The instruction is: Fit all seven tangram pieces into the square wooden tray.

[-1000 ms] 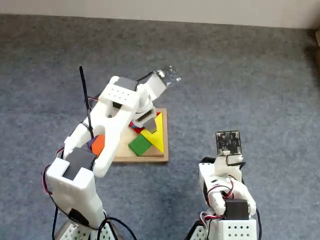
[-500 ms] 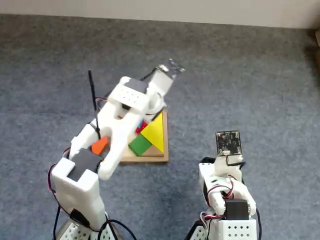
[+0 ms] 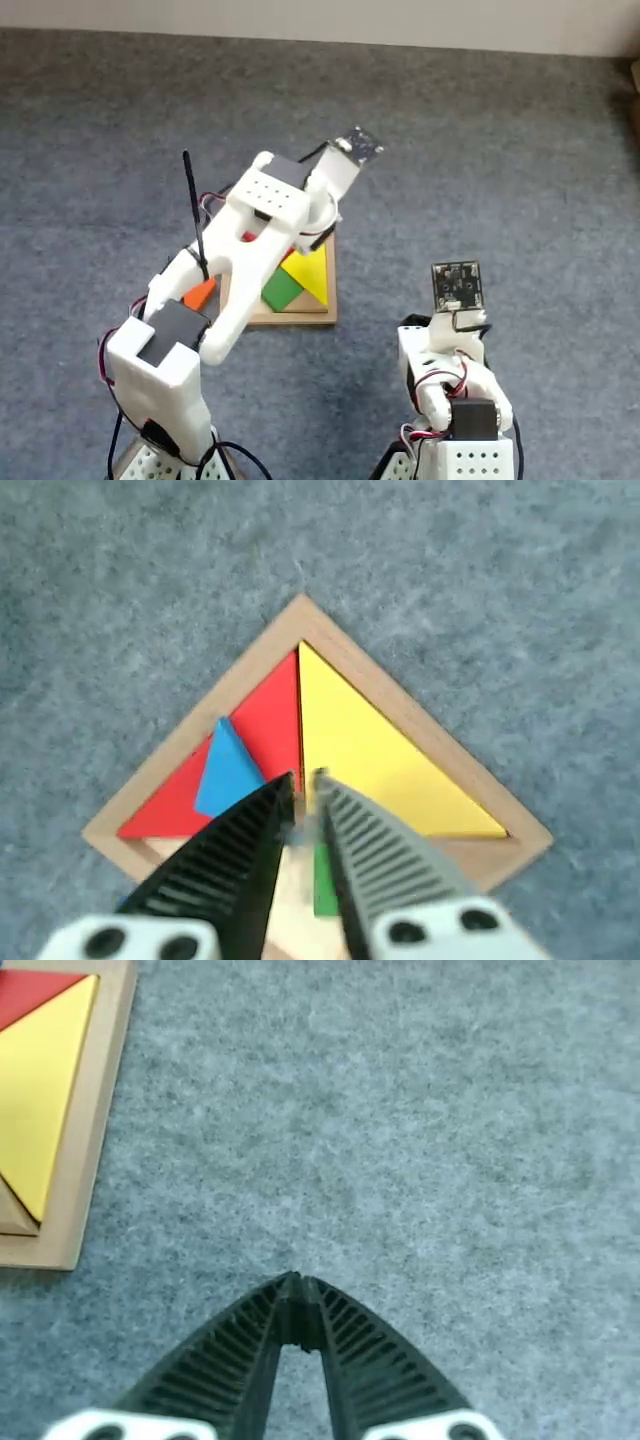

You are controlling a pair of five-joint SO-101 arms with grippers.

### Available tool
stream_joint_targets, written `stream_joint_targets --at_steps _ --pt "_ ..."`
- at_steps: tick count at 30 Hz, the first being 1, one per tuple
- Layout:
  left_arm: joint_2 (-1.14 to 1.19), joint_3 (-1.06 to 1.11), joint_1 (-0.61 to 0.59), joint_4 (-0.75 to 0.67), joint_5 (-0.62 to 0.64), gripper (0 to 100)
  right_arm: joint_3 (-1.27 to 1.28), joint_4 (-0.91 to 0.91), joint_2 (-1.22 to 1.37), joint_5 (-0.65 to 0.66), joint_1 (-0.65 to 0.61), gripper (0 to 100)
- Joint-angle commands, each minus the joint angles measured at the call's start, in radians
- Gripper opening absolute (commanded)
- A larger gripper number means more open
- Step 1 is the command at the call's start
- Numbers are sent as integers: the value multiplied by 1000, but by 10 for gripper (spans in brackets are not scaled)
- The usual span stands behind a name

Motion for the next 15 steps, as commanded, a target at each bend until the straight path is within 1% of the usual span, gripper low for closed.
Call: stream_joint_targets --at_steps 1,3,4,15 --pt "-24 -88 15 114 5 194 148 -1 -7 2 13 9" --pt "-24 -93 8 132 2 236 148 -1 -7 2 13 9" --pt "-27 -93 4 132 2 241 148 -1 -7 2 13 9" --pt "-323 5 -1 146 2 241 148 -1 -7 2 19 9"
